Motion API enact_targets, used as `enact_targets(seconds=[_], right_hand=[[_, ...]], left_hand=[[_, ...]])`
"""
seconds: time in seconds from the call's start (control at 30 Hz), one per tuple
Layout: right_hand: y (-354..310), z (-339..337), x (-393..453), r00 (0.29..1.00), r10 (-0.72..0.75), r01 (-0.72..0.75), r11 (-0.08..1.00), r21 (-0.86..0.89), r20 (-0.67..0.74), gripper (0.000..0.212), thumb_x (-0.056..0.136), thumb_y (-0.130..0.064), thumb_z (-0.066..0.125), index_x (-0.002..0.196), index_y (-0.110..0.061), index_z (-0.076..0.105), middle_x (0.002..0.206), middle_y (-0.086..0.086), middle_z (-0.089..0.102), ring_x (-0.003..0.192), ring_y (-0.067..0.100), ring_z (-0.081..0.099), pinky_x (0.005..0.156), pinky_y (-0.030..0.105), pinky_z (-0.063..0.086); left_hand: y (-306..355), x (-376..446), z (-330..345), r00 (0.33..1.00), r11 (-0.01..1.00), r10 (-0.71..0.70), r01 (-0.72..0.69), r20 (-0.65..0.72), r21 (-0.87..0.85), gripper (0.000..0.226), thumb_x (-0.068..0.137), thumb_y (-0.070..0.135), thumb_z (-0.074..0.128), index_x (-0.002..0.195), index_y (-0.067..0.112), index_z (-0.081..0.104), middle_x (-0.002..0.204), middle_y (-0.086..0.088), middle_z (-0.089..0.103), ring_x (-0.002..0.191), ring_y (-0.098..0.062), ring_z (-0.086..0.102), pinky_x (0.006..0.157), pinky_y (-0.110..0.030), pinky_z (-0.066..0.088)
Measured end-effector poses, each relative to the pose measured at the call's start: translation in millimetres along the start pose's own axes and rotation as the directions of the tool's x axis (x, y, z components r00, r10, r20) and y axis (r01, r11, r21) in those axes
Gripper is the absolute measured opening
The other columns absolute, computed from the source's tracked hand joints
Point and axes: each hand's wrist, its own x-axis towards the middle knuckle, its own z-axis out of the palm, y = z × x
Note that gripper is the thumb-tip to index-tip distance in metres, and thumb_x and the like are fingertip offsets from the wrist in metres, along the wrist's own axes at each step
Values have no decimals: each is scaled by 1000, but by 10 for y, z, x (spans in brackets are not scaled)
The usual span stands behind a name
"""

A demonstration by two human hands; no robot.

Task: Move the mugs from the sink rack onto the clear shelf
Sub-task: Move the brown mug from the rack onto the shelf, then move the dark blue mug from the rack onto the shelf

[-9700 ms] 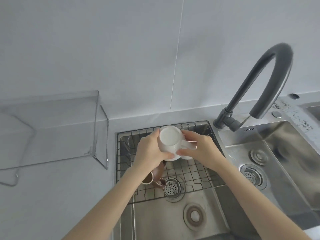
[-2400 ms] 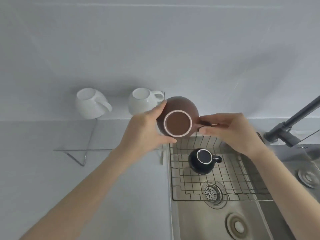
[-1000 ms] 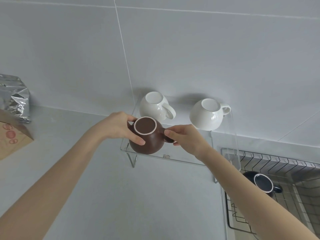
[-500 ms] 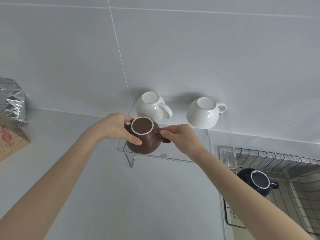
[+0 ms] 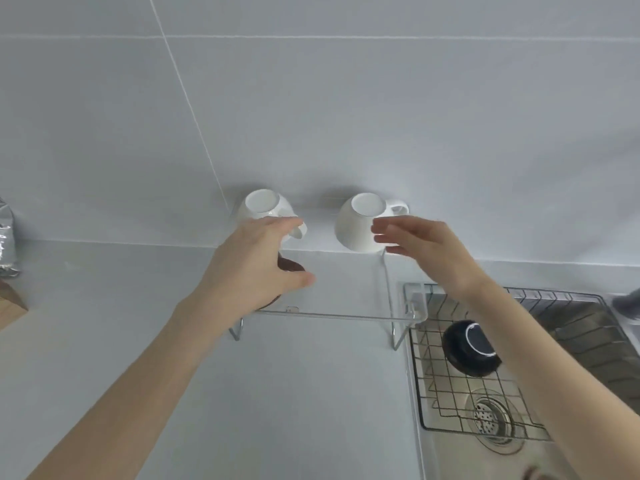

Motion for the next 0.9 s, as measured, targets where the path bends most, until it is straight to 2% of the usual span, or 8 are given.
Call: enact_targets(seconds=[0.1, 0.23, 0.3, 0.37, 0.43, 0.53, 0.67, 0.9], right_hand=[[132, -776, -335, 984, -3, 0, 1000, -16, -177, 22, 92, -10, 47, 106, -11, 64, 100, 2, 69, 92, 13, 67, 86, 20, 53], [642, -1550, -693, 931, 88, -123, 989, -79, -354, 23, 91, -6, 48, 107, -11, 64, 95, 2, 70, 84, 3, 68, 79, 14, 54], [974, -1738, -800, 910, 135, -205, 968, -141, -393, 22, 90, -7, 51, 105, -15, 64, 97, 7, 70, 86, 6, 67, 76, 13, 54], [1311, -1852, -868, 898, 190, -284, 939, -194, -396, 21, 88, -9, 55, 102, -21, 66, 100, 6, 70, 95, 17, 66, 86, 26, 55], [1626, -1892, -877, 897, 246, -351, 901, -253, -368, 22, 87, -11, 56, 103, -20, 67, 103, 2, 70, 100, 18, 64, 95, 35, 48], [1992, -1845, -800, 899, 312, -411, 845, -343, -308, 30, 86, -6, 55, 113, -14, 63, 113, 4, 68, 105, 15, 60, 93, 26, 42], [2312, -1772, -701, 893, 363, -443, 817, -370, -268, 38, 82, -4, 59, 119, -13, 59, 123, 8, 63, 113, 23, 57, 96, 32, 44], [2558, -1790, -653, 882, 345, -446, 832, -330, -322, 27, 76, 0, 65, 100, -10, 70, 100, 8, 71, 91, 19, 62, 90, 29, 50]], left_hand=[[570, -101, 474, 977, 952, 203, -213, -66, -220, 46, 75, 27, 68, 120, 24, 55, 115, 2, 62, 106, -13, 54, 88, -31, 45], [1122, -96, 1340, 945, 870, 306, -230, 112, -437, 41, 80, 20, 64, 119, 20, 56, 113, 2, 65, 98, -6, 57, 82, -12, 42], [1267, -52, 1780, 924, 861, 299, -152, 240, -485, 49, 78, 22, 67, 124, 19, 51, 121, -1, 62, 105, -7, 56, 90, -19, 45], [1367, 24, 2200, 898, 874, 260, -63, 354, -482, 57, 75, 21, 70, 127, 17, 47, 127, -5, 57, 112, -11, 52, 96, -26, 44], [1416, 113, 2535, 890, 894, 197, 8, 410, -447, 64, 72, 18, 72, 129, 15, 43, 132, -7, 53, 119, -17, 48, 98, -24, 36], [1418, 253, 2905, 897, 922, 98, 81, 430, -378, 67, 73, 14, 71, 132, 10, 38, 137, -9, 47, 127, -22, 41, 100, -25, 29], [1407, 378, 3256, 906, 920, 57, 116, 420, -374, 70, 66, 14, 76, 127, 12, 42, 131, -8, 51, 123, -23, 44, 106, -29, 31], [1346, 437, 3522, 912, 909, 29, 147, 409, -391, 76, 57, 14, 82, 124, 16, 46, 125, -3, 58, 117, -19, 51, 95, -23, 35]])
